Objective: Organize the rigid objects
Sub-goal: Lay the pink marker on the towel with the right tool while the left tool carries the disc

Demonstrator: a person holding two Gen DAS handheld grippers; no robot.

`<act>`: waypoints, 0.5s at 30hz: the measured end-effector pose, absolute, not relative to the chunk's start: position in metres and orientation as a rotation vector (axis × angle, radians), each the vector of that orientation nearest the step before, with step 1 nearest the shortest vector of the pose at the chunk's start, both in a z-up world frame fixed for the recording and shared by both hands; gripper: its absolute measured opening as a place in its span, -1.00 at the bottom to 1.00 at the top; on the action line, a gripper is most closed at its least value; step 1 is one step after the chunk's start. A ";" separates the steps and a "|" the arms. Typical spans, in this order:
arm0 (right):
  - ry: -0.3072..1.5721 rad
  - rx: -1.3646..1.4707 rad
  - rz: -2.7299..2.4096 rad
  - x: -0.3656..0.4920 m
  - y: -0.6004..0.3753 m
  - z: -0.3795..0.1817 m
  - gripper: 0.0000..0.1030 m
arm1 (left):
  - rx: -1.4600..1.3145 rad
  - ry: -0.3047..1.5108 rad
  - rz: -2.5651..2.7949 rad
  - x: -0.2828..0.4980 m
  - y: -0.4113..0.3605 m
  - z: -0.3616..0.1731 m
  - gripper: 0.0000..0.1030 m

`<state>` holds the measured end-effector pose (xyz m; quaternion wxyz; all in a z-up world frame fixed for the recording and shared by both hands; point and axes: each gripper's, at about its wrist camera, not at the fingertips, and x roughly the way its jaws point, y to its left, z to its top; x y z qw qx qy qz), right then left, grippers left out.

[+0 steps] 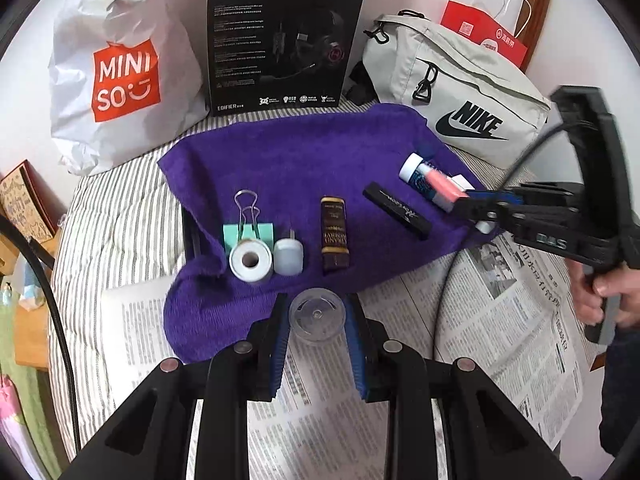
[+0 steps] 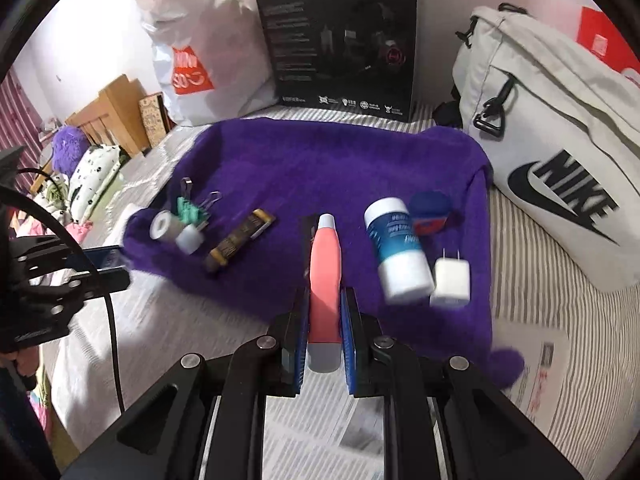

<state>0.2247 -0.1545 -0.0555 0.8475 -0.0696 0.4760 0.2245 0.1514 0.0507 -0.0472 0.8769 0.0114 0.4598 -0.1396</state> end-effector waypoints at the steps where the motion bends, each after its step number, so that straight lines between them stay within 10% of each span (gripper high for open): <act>1: 1.012 -0.154 0.475 0.231 -0.153 -0.059 -0.70 | 0.023 0.960 -0.291 0.154 0.051 -0.047 -0.50; 15: 1.049 -0.243 0.437 0.260 -0.137 -0.093 -0.70 | 0.008 0.990 -0.294 0.168 0.058 -0.061 -0.50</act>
